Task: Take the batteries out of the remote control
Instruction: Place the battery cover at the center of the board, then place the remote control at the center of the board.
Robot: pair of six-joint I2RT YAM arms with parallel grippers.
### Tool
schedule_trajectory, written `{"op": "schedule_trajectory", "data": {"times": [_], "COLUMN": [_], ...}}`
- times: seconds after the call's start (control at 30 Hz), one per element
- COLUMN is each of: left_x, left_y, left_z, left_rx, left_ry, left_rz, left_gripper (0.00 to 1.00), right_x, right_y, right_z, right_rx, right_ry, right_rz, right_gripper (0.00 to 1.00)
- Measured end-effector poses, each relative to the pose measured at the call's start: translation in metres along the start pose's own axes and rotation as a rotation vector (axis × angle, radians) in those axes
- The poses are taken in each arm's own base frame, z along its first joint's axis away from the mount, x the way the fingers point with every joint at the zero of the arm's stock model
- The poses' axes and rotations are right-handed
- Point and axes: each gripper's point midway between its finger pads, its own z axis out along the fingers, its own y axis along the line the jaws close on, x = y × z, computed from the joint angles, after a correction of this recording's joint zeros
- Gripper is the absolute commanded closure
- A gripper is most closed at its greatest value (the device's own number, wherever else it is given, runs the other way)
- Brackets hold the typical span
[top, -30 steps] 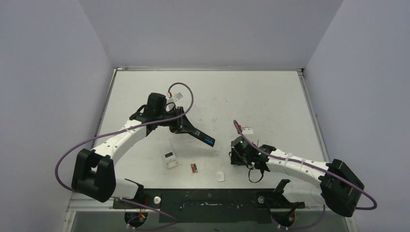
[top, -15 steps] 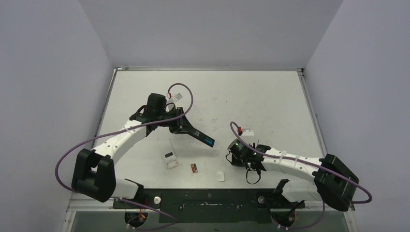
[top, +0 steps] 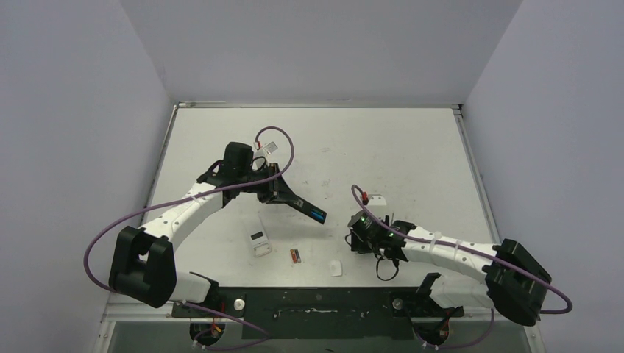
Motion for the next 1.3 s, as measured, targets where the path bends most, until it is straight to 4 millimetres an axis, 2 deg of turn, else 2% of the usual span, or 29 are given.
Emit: {"op": "schedule_trajectory", "data": {"times": [0.1, 0.17, 0.27, 0.37, 0.43, 0.57, 0.67, 0.87, 1.3], "left_x": [0.000, 0.000, 0.000, 0.001, 0.001, 0.003, 0.005, 0.010, 0.016], "left_y": [0.000, 0.000, -0.001, -0.004, -0.008, -0.015, -0.019, -0.022, -0.033], "left_z": [0.000, 0.000, 0.000, 0.000, 0.000, 0.000, 0.000, 0.000, -0.005], "left_rx": [-0.001, -0.001, 0.004, 0.023, 0.041, 0.074, 0.093, 0.112, 0.166], "left_ry": [-0.001, -0.001, 0.001, 0.007, 0.013, 0.024, 0.036, 0.057, 0.101], "left_rz": [0.000, 0.000, 0.002, 0.008, 0.015, 0.032, 0.041, 0.043, 0.074], "left_gripper": [1.00, 1.00, 1.00, 1.00, 1.00, 1.00, 1.00, 1.00, 1.00], "right_x": [-0.012, -0.027, -0.058, -0.080, -0.088, -0.093, -0.095, -0.091, -0.092], "right_y": [0.006, 0.017, 0.043, 0.071, 0.086, 0.113, 0.130, 0.135, 0.134], "right_z": [-0.009, -0.021, -0.048, -0.076, -0.087, -0.092, -0.088, -0.083, -0.082], "right_rx": [-0.048, -0.126, -0.302, -0.481, -0.556, -0.636, -0.670, -0.691, -0.684], "right_ry": [-0.043, -0.106, -0.238, -0.355, -0.397, -0.393, -0.378, -0.374, -0.396], "right_rz": [-0.019, -0.037, -0.092, -0.204, -0.294, -0.472, -0.581, -0.694, -0.760], "right_gripper": [0.40, 0.34, 0.25, 0.23, 0.23, 0.23, 0.27, 0.33, 0.58]}}
